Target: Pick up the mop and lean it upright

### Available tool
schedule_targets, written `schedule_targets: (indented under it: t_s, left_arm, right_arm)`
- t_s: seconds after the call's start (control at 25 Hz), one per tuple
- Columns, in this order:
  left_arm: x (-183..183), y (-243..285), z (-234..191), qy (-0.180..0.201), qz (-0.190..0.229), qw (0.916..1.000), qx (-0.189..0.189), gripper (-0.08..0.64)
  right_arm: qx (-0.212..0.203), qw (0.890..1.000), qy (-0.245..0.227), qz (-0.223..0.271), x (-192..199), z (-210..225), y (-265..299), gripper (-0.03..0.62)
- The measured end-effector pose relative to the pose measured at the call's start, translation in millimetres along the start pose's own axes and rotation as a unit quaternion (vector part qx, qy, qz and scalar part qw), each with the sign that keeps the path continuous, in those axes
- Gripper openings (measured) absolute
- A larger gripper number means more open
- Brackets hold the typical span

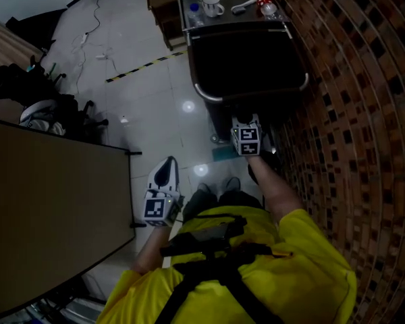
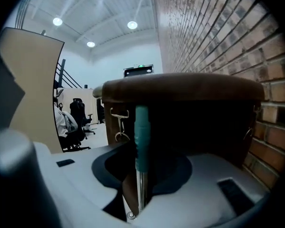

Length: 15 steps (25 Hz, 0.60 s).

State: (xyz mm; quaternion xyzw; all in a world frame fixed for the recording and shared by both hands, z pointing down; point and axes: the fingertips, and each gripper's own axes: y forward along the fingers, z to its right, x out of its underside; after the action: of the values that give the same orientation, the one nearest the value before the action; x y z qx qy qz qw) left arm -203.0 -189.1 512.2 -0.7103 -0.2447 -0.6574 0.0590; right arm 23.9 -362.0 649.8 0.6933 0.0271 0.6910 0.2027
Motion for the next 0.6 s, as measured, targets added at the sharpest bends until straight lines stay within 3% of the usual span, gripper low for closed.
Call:
schedule_targets:
  t_s: [0.32, 0.6]
  left_arm:
    - [-15.6, 17.0, -6.0, -0.007, 0.025, 0.9996, -0.006, 0.0]
    - [-41.3, 13.2, -2.1, -0.006, 0.065, 0.9979, -0.006, 0.0]
  right_arm:
    - [-0.025, 1.0, -0.008, 0.017, -1.3, -18.9, -80.1, 0.106]
    - [-0.074, 0.991, -0.026, 0.106, -99.8, -49.3, -176.2, 0.104]
